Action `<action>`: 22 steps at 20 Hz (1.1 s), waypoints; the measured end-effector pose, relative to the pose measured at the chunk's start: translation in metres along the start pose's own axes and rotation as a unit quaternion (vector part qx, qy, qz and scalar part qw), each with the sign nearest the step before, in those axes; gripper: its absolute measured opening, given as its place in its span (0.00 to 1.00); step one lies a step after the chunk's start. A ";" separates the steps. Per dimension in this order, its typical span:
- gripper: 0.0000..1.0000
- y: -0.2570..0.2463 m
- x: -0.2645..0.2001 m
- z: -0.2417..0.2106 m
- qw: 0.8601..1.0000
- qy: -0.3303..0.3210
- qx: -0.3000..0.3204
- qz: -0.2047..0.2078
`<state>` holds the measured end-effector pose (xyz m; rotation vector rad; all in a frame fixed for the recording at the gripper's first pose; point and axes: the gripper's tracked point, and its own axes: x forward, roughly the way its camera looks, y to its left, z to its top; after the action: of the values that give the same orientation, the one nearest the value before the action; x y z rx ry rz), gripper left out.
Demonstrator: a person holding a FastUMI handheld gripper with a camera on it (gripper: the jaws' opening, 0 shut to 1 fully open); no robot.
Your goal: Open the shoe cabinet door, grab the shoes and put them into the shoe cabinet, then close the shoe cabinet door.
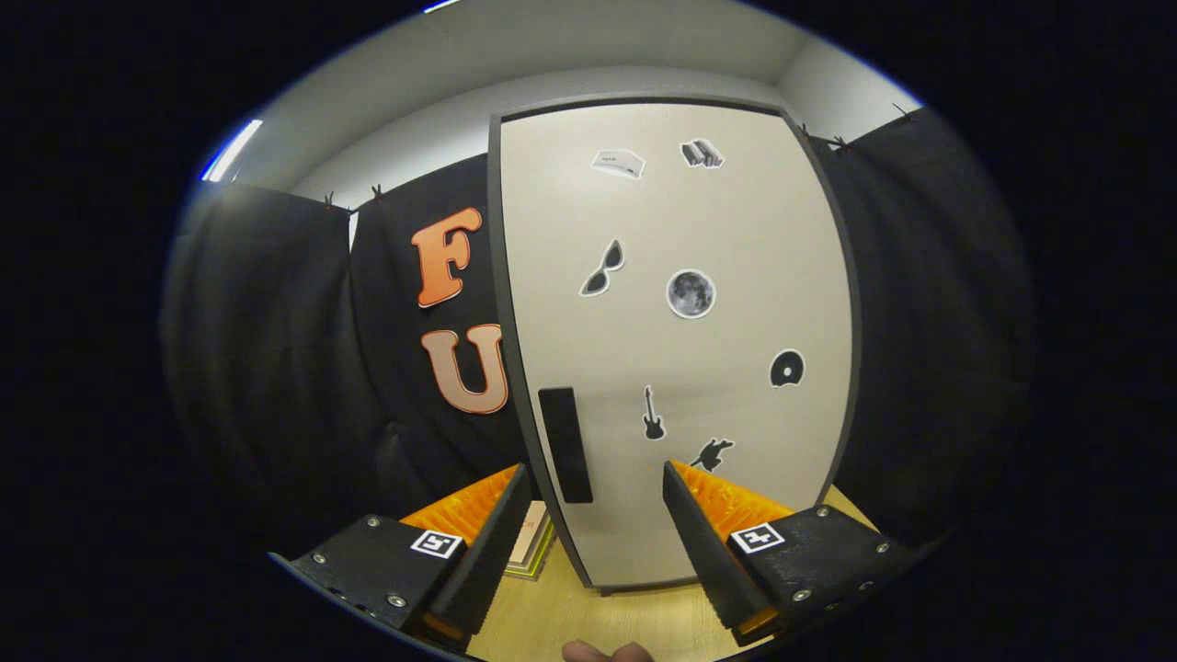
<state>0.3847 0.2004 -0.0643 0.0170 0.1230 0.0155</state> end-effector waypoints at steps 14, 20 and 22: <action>0.91 -0.042 -0.136 0.021 0.999 -0.025 -0.042 -0.018; 0.91 -0.084 -0.162 0.033 0.998 -0.035 -0.042 -0.016; 0.91 -0.091 -0.169 0.036 0.999 -0.036 -0.034 -0.010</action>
<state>0.2231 0.1060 -0.0100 -0.0511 0.0500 -0.0011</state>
